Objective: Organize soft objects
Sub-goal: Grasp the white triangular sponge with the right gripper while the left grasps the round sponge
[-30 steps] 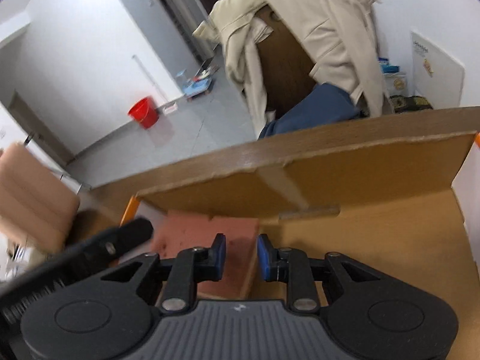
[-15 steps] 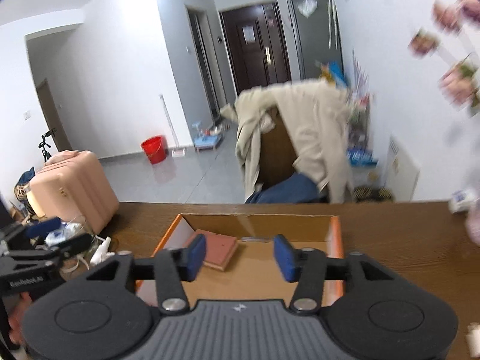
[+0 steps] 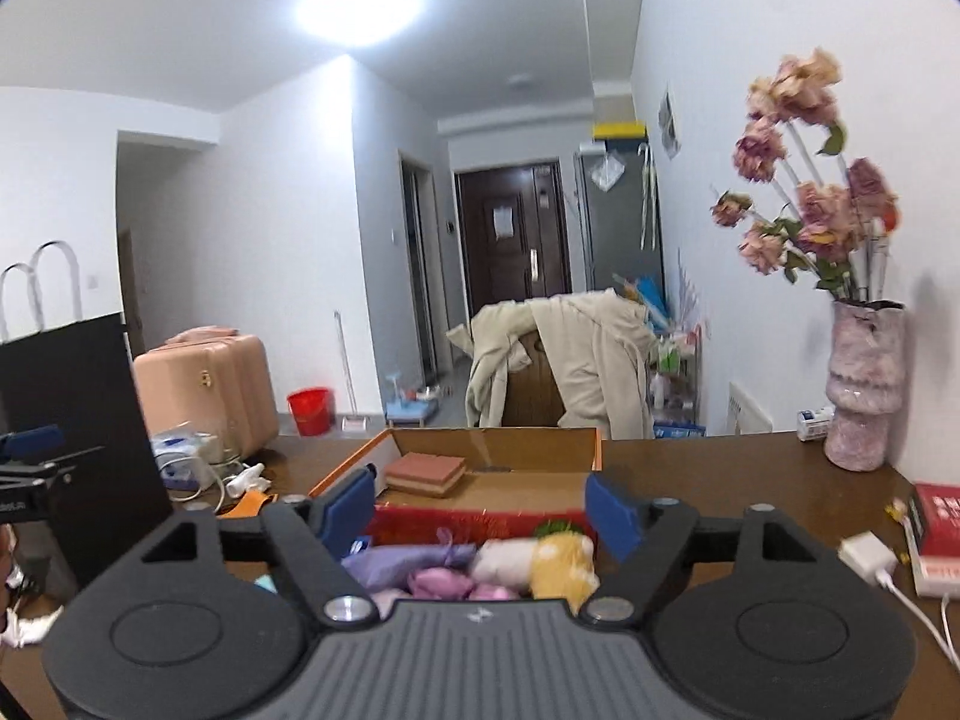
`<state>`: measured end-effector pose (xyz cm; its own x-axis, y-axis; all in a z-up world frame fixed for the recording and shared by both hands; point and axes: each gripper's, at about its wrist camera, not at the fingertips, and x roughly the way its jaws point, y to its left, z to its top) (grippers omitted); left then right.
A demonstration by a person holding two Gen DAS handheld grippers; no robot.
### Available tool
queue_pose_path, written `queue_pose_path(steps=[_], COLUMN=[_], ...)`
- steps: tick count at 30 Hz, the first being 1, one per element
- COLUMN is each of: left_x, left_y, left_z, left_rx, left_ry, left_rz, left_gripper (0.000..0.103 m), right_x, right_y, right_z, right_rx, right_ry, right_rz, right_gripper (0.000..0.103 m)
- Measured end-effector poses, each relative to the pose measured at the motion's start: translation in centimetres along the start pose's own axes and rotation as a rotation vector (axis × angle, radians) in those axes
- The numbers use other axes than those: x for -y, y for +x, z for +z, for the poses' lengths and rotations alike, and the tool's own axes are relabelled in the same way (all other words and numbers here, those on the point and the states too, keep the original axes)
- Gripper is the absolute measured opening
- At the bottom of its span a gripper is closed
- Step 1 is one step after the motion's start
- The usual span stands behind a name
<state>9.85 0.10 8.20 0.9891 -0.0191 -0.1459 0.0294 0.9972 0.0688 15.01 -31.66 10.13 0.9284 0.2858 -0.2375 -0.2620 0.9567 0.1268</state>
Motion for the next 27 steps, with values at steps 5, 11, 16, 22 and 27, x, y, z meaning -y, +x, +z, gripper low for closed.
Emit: queue_pose_path(steps=[5,11,16,22,27], left_x=[0.2,0.3,0.6,1.4,2.3], left_y=[-4.4,-4.9,-4.4,-3.3,-1.5], left_z=[-4.7,-6.3,-7.1,-8.3,-8.4], left_rx=[0.015,-0.019,-0.05,-0.1,-0.153], left_ry=[-0.108,-0.114,-0.111,-0.086,-0.073], left_rz=[0.02,0.015,0.012,-0.009,-0.023], left_gripper=[0.103,0.103,0.103,0.103,0.103], right_x=[-2.6,-4.2,-4.8,-4.9,-4.4], right_y=[-5.1,-6.2,-6.4,-5.7,-4.7], right_z=[-6.4,-11.3,-12.3,-12.9,-13.0], right_rx=[0.112,0.059,0.026,-0.003,-0.032], right_ry=[-0.021,-0.017,-0.019,-0.006,0.011], right_rz=[-0.071,-0.112,-0.111,-0.113,-0.119], right_gripper=[0.091,0.095,0.095,0.095,0.094])
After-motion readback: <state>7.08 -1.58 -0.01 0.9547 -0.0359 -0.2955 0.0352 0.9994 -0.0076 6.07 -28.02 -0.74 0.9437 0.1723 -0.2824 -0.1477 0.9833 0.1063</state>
